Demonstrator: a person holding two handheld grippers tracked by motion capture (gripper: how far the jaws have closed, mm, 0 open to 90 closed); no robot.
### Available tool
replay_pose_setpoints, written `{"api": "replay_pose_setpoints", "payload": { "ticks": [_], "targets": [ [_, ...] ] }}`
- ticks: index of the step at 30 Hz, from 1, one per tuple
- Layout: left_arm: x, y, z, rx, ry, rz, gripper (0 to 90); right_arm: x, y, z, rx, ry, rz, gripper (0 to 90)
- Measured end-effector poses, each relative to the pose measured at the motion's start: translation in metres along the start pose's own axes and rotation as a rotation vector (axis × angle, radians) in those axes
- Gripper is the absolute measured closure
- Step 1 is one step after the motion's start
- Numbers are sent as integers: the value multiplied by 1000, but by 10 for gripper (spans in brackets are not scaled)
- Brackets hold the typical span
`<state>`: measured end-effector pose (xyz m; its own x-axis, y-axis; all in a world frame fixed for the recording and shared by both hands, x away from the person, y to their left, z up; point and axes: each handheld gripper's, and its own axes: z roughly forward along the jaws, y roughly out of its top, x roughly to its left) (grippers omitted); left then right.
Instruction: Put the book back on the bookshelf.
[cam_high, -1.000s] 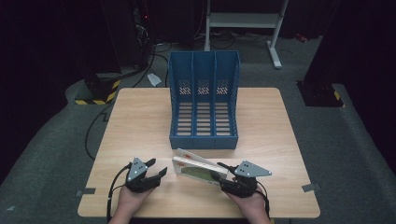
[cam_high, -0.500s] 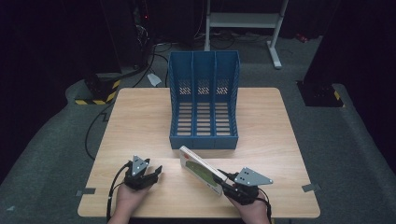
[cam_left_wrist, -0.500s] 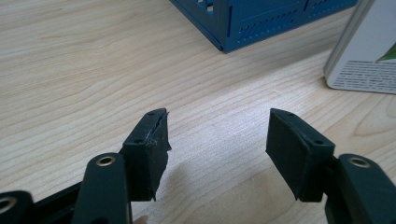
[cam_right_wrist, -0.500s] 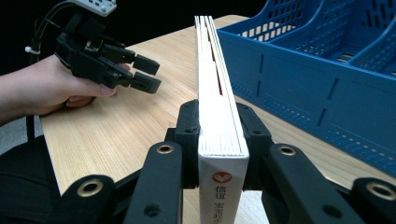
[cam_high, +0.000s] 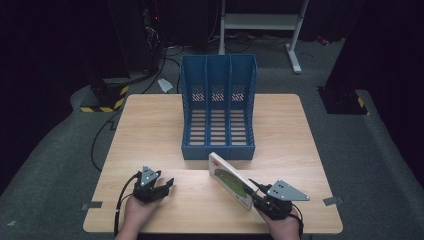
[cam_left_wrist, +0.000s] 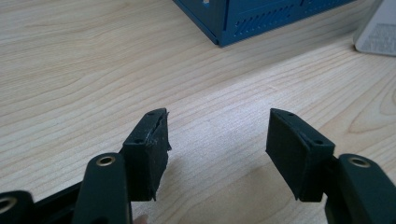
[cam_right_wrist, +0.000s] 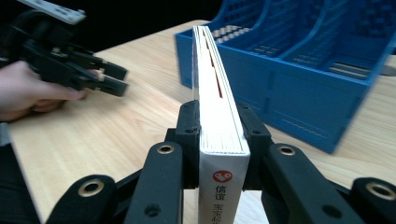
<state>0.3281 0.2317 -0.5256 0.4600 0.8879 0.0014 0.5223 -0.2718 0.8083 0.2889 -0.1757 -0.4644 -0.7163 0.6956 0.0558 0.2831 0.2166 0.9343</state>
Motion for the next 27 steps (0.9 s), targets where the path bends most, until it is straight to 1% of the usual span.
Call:
{"api": "replay_pose_setpoints", "payload": {
  "ticks": [4,7,11,14,17,20,23,27],
  "targets": [
    [0,0,0,3,-3,-6,390,-7,-1,-4,-6,-27,18,741],
    [0,0,0,8,-7,-4,390,-9,-2,-5,-4,-26,20,739],
    [0,0,1,18,-13,-9,389,-9,-2,-5,-6,-27,10,736],
    [0,1,2,31,-15,-4,386,-9,-3,-5,-1,-25,13,733],
    [0,1,2,33,-19,-3,385,-9,-3,-5,-8,-17,22,719],
    [0,1,2,34,-17,-5,385,-8,-2,-5,-6,-17,15,715],
    [0,1,2,34,-18,-5,385,-7,0,-4,-4,-12,8,682],
    [0,1,3,37,-16,-4,387,-3,5,-1,18,-11,13,639]
  ]
}}
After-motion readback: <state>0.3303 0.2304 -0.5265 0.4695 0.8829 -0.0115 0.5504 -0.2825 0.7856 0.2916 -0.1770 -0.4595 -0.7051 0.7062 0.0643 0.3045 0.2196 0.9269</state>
